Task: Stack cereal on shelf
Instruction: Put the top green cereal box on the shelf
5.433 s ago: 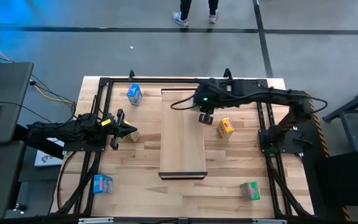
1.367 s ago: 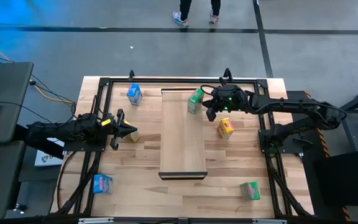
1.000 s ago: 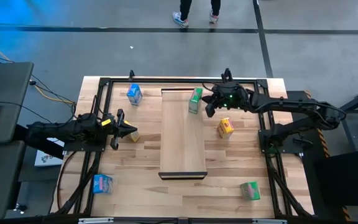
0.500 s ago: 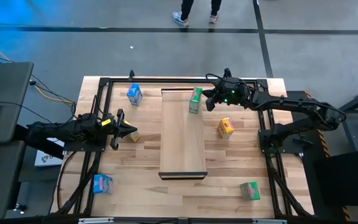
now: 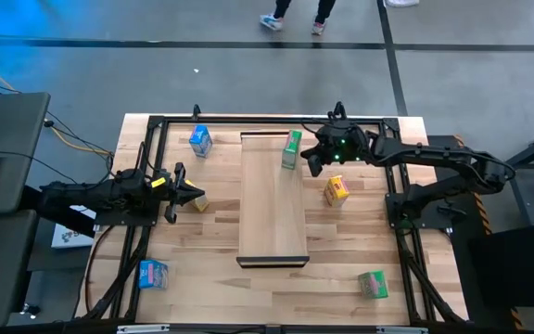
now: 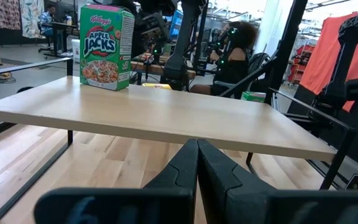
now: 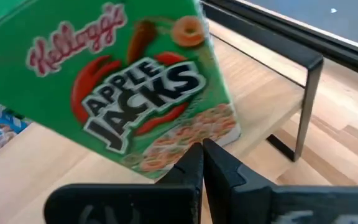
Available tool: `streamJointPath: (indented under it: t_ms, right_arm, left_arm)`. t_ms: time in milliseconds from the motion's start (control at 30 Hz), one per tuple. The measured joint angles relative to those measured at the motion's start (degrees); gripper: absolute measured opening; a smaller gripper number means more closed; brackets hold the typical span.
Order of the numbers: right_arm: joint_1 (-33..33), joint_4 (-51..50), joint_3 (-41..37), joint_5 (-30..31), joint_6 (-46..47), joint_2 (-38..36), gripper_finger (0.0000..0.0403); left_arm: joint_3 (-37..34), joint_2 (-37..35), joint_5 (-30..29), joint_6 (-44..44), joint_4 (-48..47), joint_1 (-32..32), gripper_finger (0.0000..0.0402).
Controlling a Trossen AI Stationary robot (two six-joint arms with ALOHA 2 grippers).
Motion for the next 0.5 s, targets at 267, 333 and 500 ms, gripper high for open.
streamJointPath:
  t_ms: [267, 333, 500]
  right_arm:
    - [0.0, 4.3, 0.0, 1.4, 1.5, 0.0, 0.0000]
    - [0.0, 5.7, 0.0, 1.4, 2.1, 0.0, 0.0000]
    - [0.0, 7.5, 0.0, 2.3, 2.4, 0.0, 0.0000]
  left_arm:
    - [0.0, 0.0, 0.0, 0.0, 0.0, 0.0, 0.0000]
    - [0.0, 0.0, 0.0, 0.0, 0.0, 0.0, 0.0000]
    - [0.0, 0.0, 0.0, 0.0, 0.0, 0.0, 0.0000]
